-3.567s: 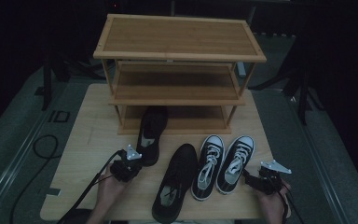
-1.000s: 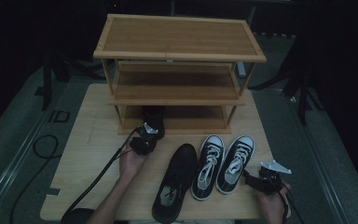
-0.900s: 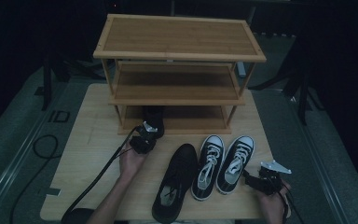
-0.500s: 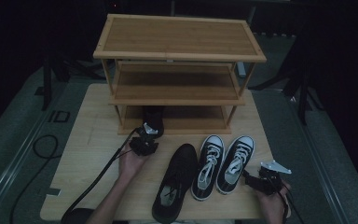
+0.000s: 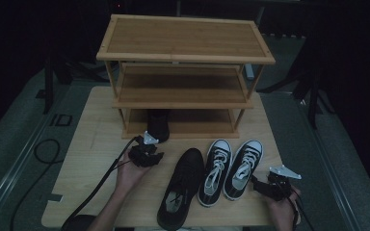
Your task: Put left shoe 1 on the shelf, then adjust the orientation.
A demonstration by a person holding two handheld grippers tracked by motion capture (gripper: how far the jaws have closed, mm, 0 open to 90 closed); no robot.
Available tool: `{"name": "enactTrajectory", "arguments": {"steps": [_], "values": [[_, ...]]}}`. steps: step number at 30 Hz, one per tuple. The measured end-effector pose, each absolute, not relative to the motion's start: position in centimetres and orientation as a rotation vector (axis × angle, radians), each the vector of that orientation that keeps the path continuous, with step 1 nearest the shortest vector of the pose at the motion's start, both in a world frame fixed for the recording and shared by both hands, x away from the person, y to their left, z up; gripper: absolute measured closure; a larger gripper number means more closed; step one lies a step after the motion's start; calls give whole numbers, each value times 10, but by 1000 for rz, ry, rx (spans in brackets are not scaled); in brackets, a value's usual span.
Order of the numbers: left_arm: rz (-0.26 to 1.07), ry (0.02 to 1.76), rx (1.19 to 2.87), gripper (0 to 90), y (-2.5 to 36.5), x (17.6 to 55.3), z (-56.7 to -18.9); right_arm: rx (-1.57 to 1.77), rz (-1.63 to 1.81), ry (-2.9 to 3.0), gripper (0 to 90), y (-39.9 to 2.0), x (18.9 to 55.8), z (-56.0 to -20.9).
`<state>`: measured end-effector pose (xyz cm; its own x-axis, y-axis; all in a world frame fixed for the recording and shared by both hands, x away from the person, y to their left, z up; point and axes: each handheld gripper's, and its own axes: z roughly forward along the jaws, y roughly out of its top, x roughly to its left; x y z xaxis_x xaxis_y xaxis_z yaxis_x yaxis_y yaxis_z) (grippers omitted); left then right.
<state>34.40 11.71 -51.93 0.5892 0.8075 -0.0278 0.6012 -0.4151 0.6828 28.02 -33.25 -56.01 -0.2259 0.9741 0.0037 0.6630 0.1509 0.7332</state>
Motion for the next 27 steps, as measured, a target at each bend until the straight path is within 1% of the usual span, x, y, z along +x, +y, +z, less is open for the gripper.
{"name": "enactTrajectory", "arguments": {"steps": [2, 13, 22, 27], "values": [[397, 1115, 2145, 599, 118, 343, -517, 1556, 857, 1955, 217, -333, 280, -560], [359, 1101, 2091, 597, 121, 339, -505, 1555, 857, 1955, 217, -332, 280, -560], [298, 1037, 2072, 590, 115, 332, -488, 1555, 857, 1955, 217, -333, 280, -560], [280, 1001, 2089, 599, 110, 329, -482, 1556, 858, 1955, 217, -332, 280, -560]]}}
